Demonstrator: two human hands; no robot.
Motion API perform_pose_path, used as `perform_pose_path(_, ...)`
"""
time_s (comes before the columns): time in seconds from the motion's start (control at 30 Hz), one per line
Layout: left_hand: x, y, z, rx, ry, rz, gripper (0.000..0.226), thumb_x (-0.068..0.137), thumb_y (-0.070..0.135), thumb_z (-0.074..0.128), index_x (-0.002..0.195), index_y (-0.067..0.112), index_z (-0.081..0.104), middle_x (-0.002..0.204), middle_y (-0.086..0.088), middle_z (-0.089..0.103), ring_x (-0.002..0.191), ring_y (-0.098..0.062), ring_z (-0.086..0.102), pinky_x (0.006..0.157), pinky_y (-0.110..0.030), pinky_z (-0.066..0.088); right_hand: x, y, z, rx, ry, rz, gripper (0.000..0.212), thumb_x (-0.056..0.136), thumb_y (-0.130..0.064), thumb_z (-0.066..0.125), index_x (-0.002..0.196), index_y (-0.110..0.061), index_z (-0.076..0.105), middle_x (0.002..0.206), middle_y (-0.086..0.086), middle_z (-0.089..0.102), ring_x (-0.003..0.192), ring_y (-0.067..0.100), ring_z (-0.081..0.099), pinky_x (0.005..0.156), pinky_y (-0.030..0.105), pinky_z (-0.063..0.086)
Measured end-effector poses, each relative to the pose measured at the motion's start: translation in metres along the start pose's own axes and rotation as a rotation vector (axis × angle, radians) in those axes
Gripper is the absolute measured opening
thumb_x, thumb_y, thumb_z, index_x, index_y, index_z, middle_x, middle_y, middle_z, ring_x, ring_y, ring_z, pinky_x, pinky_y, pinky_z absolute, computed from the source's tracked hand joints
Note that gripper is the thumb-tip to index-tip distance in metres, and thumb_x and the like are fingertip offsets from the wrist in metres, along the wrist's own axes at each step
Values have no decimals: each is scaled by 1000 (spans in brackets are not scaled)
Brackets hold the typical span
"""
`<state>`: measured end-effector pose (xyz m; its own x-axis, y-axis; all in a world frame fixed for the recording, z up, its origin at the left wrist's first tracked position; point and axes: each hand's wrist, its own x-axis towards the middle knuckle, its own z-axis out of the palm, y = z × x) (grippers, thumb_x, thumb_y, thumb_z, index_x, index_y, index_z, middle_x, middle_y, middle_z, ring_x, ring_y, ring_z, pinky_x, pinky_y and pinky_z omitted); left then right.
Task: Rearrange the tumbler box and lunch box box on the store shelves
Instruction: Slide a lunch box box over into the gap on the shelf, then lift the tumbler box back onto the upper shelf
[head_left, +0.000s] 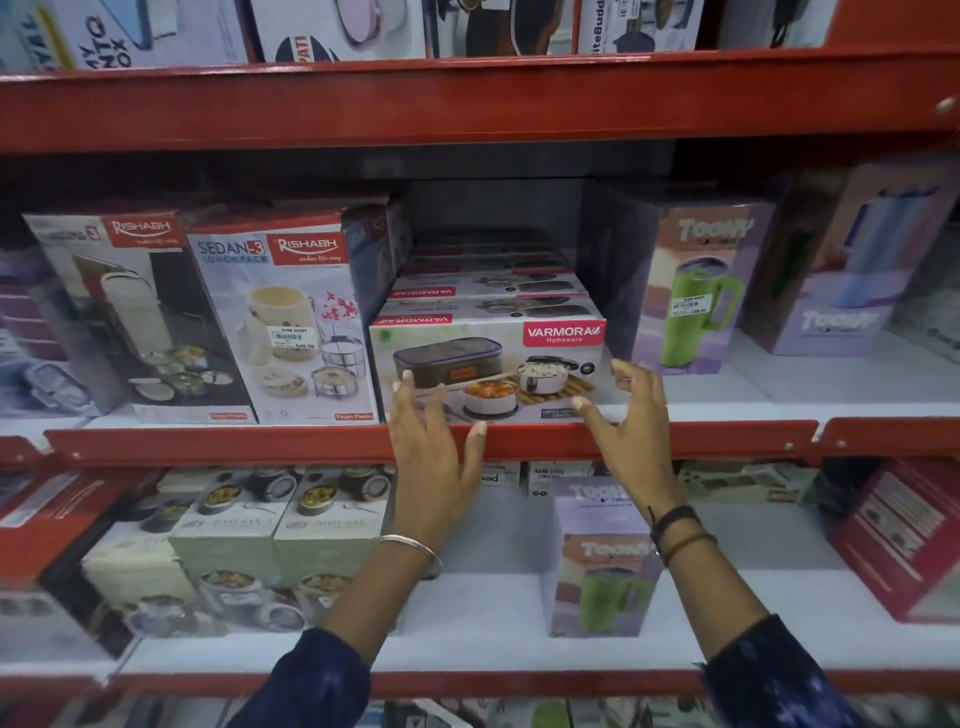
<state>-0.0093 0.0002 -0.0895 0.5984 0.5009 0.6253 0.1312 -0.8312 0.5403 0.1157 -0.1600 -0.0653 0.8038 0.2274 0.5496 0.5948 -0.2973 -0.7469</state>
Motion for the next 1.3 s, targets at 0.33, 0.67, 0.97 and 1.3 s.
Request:
perform_pose_path(0.33,-89,6,64,-385,-163,-73,31,93,24,46,118,6,48,127,-9,42,115,2,39,108,-25,35,-91,91,-42,249,109,271,21,96,-22,51,116,-17,55,122,10,57,98,6,54,80,18,43)
perform_pose_path(0.67,-130,-1,133,-339,-599,-337,60,92,1,49,145,2,22,148,-19,34,128,-26,44,113,-41,34,-124,173,-33,305,-356,532,48,93,-10,55,138,-16,39,134,3,50,127,23,47,105,39,43)
perform_pose_path(0.97,-145,11,127,-322,-431,-433,41,93,-2,50,133,4,49,124,-22,64,114,-33,61,93,-25,42,-144,177,-50,324,-337,438,48,91,5,50,131,-22,48,135,3,54,127,22,52,101,24,47)
perform_pose_path(1.3,-145,53,58,-583,-190,-407,36,89,19,64,125,12,60,121,-8,67,107,-16,65,85,-14,53,-146,100,-95,428,-145,246,40,93,-9,54,131,-23,51,137,-6,52,120,-4,53,98,16,45)
